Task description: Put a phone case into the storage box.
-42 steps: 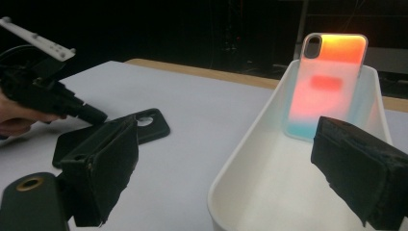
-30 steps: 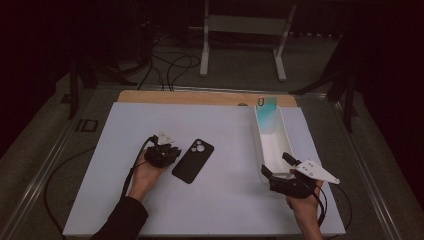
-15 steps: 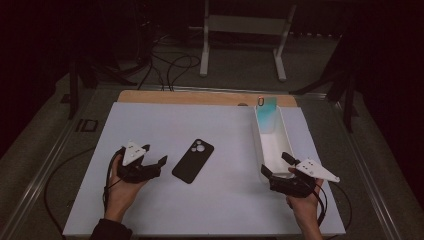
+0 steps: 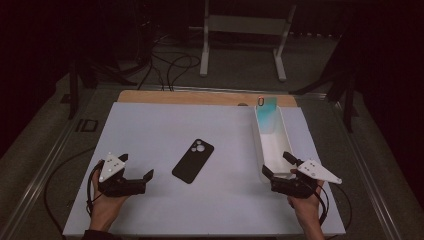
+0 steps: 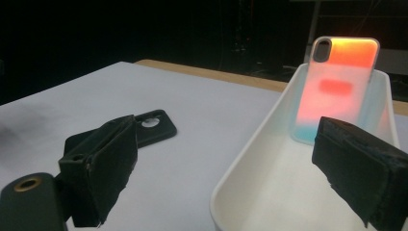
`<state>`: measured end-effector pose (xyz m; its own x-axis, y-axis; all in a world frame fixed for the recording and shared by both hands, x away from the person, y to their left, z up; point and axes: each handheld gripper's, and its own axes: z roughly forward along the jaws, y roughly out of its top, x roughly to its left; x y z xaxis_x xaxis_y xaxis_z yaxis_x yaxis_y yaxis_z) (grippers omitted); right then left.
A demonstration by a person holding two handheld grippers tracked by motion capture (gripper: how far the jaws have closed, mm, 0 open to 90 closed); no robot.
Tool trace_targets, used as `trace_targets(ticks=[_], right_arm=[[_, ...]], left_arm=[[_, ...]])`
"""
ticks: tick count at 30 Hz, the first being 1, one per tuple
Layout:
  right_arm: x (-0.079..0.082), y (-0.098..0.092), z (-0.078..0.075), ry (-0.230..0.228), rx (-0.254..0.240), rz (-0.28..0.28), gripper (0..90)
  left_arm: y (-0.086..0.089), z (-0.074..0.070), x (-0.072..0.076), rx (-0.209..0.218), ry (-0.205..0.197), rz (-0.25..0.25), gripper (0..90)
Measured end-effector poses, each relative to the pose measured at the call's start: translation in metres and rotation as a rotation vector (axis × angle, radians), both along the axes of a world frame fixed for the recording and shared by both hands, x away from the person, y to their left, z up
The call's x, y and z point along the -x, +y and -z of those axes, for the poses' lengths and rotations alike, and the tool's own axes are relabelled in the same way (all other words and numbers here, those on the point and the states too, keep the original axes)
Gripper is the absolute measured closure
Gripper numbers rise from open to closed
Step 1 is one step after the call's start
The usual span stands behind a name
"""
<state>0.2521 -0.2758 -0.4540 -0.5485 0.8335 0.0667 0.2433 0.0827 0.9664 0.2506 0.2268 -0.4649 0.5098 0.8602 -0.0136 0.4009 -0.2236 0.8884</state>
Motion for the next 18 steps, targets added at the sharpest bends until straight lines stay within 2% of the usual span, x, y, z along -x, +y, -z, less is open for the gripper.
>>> trace_targets(ticks=[7, 10, 12, 18], right_arm=[[0.0, 0.002, 0.003, -0.006, 0.008, -0.01, 8.6], [0.0, 0.003, 0.003, 0.001, 0.014, -0.013, 8.6], [0.0, 0.004, 0.005, 0.01, 0.026, -0.018, 8.6], [0.0, 0.003, 0.004, 0.015, 0.02, -0.017, 8.7]], left_arm=[[0.004, 0.001, 0.001, 0.009, 0.003, -0.002, 0.0], [0.004, 0.002, 0.0, 0.01, 0.014, -0.001, 0.0], [0.0, 0.004, -0.002, 0.006, 0.031, 0.017, 0.0], [-0.008, -0.002, -0.005, -0.02, 0.065, 0.033, 0.0]])
